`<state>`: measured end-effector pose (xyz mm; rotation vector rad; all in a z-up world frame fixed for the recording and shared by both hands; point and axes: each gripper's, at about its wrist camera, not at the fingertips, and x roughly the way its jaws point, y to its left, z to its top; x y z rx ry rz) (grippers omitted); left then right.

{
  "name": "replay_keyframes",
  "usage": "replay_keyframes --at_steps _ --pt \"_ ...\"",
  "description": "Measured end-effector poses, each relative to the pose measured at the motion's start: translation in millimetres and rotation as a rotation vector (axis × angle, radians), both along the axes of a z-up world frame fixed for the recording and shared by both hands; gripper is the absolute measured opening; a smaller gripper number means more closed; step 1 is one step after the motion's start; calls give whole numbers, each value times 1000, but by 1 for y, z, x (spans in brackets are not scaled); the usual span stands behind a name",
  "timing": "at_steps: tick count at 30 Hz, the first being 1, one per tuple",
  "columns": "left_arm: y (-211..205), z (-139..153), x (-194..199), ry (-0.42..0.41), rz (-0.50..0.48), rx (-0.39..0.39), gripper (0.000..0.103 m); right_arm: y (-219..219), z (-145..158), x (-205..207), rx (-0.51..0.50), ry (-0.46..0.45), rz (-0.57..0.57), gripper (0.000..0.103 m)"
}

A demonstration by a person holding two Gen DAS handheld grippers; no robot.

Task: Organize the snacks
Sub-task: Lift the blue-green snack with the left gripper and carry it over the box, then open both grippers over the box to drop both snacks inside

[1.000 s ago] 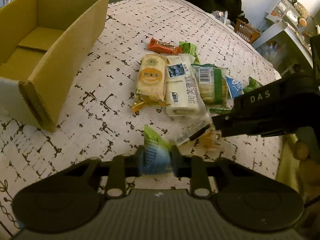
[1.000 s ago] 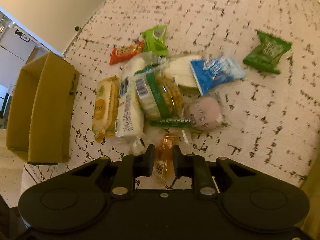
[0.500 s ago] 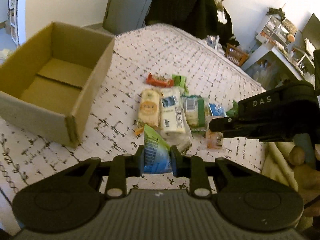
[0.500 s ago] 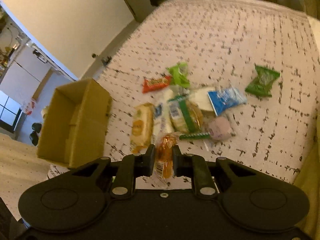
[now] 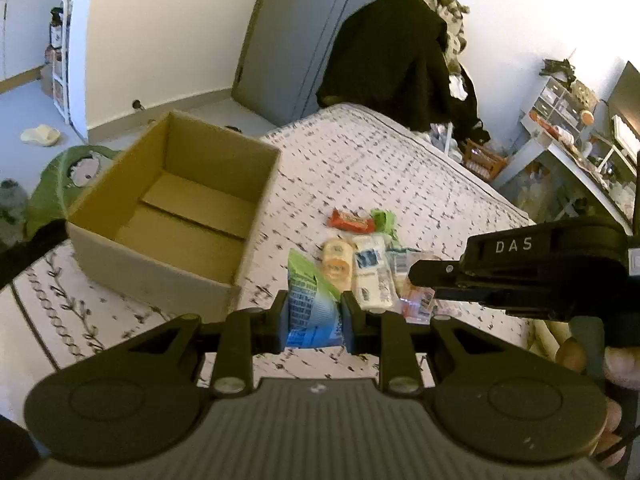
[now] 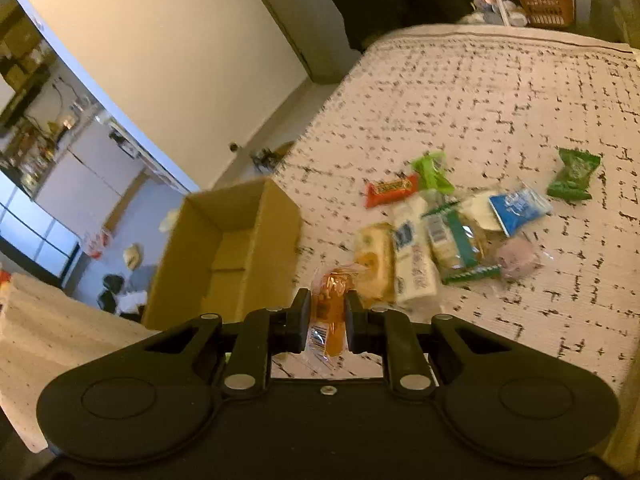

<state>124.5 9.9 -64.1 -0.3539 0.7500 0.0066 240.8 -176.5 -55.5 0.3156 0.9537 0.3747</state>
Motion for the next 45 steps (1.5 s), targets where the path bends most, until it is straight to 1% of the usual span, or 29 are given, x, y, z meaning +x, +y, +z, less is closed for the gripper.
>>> replay_keyframes --at_steps 4,11,18,22,27,32,33,36,38,39,40,45 --pt "10 12 -7 -27 15 12 25 7 2 -7 36 -33 -5 18" --pt "30 24 -16 -56 52 18 25 31 12 -20 118 -110 12 18" --pt "54 29 -19 -69 101 17 25 58 9 -24 155 -133 36 18" --pt "72 27 -20 -69 130 15 25 71 4 -24 171 -132 47 18" --pt "92 24 -17 -65 165 8 25 84 -6 -19 200 -104 37 18" --pt "107 21 -13 -60 198 5 25 95 -16 -12 205 -89 24 18" --pt "109 21 -12 -59 202 6 25 97 -18 -9 209 -80 24 19" --pt "114 19 -8 -53 208 7 25 100 -25 -5 199 -63 18 25" --pt "116 18 -6 -49 211 9 25 99 -24 -4 204 -58 22 26" --pt "117 17 -4 -47 211 10 25 98 -23 -4 209 -60 19 29" --pt "118 17 -3 -45 212 10 25 97 -22 -5 212 -64 14 31" --pt "120 15 7 -42 208 15 25 94 -19 -6 210 -62 8 31"
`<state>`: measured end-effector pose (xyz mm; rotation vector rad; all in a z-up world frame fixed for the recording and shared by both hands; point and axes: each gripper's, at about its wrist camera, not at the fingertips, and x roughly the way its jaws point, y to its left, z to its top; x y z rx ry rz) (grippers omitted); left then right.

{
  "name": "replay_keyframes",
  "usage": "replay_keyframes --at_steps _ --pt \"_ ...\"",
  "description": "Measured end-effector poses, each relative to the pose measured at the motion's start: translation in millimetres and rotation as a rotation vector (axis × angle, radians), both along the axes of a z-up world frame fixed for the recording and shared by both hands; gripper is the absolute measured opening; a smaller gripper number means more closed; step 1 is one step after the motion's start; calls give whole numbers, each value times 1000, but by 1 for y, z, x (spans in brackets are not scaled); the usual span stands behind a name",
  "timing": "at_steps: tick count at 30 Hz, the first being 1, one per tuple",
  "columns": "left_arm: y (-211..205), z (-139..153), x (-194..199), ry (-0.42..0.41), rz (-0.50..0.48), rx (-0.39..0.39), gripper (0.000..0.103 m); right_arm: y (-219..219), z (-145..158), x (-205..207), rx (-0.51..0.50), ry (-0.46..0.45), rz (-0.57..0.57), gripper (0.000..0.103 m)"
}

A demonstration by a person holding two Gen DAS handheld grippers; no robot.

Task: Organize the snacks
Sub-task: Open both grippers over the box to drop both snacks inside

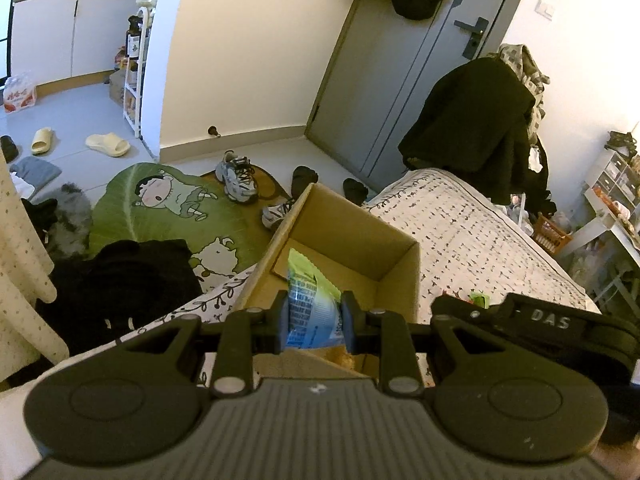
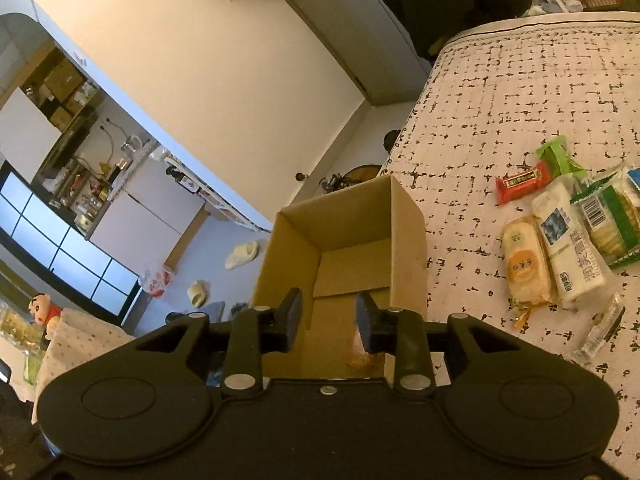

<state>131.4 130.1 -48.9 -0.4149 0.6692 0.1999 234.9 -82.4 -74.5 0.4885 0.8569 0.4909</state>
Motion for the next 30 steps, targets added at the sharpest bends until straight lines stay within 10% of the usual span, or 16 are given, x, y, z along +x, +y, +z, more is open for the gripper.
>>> replay_keyframes --at_steps 17,30 --pt "3 13 12 -14 59 44 46 -6 3 -1 -13 30 6 33" --pt "-4 23 -4 48 83 27 75 -32 32 -16 -158 -6 -9 79"
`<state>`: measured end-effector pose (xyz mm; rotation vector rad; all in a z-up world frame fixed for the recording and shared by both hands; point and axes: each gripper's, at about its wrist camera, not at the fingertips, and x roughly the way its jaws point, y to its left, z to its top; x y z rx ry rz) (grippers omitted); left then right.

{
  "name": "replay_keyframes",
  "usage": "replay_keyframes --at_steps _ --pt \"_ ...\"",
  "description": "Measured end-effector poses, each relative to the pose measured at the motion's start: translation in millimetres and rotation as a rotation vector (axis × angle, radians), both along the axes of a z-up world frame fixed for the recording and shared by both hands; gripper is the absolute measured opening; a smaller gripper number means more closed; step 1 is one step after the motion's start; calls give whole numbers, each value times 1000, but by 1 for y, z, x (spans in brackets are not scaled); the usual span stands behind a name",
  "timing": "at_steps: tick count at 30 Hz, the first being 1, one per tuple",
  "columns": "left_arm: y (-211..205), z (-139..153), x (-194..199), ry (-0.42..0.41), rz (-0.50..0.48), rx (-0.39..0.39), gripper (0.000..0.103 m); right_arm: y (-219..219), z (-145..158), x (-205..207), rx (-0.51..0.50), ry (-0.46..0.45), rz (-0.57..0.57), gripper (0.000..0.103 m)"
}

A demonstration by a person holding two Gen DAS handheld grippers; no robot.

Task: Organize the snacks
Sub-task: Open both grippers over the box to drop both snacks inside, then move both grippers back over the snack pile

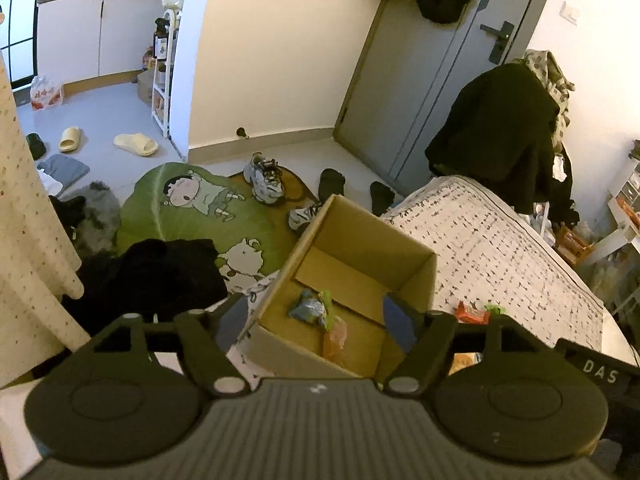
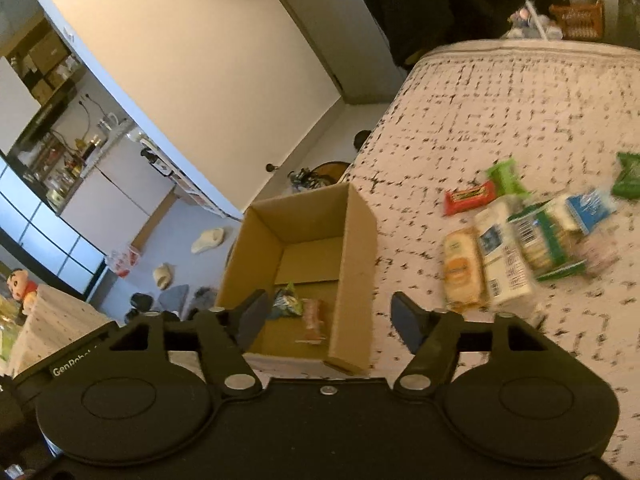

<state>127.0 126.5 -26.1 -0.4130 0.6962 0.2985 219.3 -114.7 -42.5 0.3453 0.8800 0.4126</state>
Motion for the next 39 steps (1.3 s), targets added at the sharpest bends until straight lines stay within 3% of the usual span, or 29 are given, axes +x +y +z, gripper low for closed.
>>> replay_keyframes --at_steps 1,7,14,26,39 --pt "-2 0 -1 7 0 1 76 -3 3 -1 -8 -6 -1 85" --pt "-20 5 -9 18 -5 31 84 -15 20 -2 -101 -46 3 96" --pt "-37 16 -17 -22 -21 42 103 -46 26 1 -167 -79 -19 102" --pt "-68 17 -18 -45 -63 40 103 -84 24 -2 -282 -123 1 103" --pt "-107 4 -12 47 -129 1 103 -96 16 2 -345 -123 73 103"
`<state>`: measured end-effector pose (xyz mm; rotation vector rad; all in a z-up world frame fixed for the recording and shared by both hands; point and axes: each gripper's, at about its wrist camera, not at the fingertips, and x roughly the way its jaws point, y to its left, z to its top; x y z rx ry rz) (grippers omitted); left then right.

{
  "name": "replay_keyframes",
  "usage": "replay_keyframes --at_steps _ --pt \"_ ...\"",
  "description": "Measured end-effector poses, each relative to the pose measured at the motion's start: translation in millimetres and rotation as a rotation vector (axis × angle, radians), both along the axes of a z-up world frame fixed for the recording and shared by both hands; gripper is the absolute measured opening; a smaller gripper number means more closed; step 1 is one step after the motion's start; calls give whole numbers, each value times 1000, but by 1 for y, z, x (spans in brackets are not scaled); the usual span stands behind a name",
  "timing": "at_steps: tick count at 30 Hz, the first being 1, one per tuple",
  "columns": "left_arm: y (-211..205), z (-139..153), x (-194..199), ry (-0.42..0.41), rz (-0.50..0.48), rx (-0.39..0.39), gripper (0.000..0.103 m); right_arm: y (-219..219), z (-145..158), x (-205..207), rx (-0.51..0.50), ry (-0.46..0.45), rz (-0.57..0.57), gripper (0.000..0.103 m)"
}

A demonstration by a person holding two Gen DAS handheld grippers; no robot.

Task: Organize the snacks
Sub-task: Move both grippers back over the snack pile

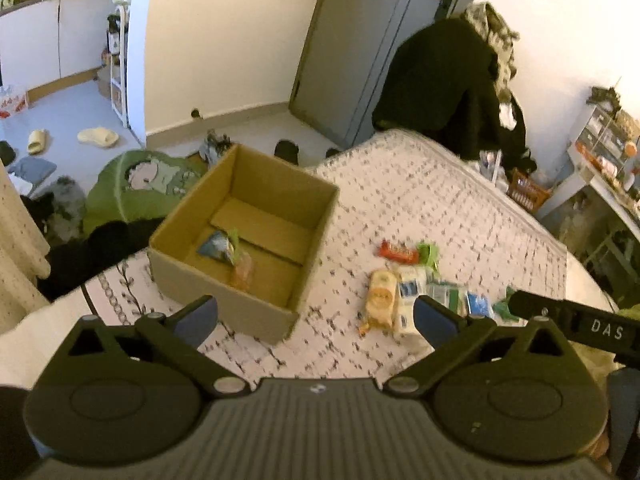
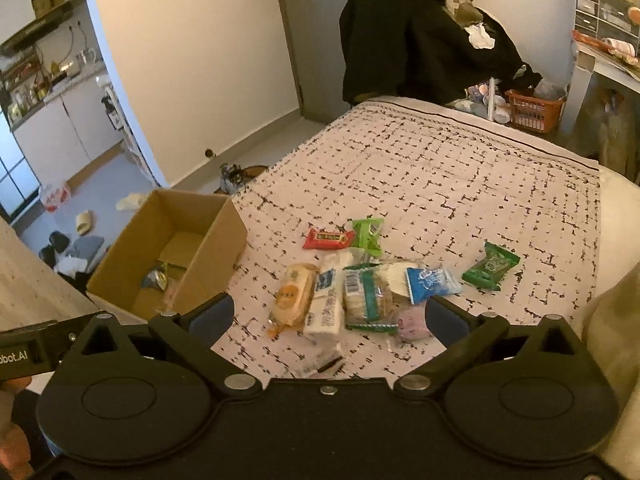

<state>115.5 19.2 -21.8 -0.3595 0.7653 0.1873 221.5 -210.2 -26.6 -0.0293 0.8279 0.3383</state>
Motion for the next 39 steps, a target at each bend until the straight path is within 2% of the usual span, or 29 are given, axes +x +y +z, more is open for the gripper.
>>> replay_keyframes --at_steps 7,12,16,20,22,25,30,33,39 --pt "-18 -9 3 6 -30 3 103 -18 -8 12 2 38 -30 103" --pt "-27 -17 9 -8 -72 -25 102 -38 -20 25 21 71 -56 102" --pt "-35 -26 15 -20 -82 -32 100 -48 -27 33 18 83 -124 93" --pt "-42 -42 21 -36 -82 -51 96 -42 -35 34 1 101 -77 86" --pt "-46 -50 25 -30 -86 -71 93 -37 -40 37 -20 111 -58 80" --pt "-53 -63 34 -16 -104 -73 83 -33 -45 44 -26 141 -47 73" --pt "-55 -85 47 21 -115 -111 69 -30 -56 51 -64 167 -51 68" --pt "-61 -97 56 38 -149 -122 68 -36 -62 59 -54 195 -80 54" --pt "-76 -124 76 102 -212 -131 69 -39 -81 69 -88 249 -79 53"
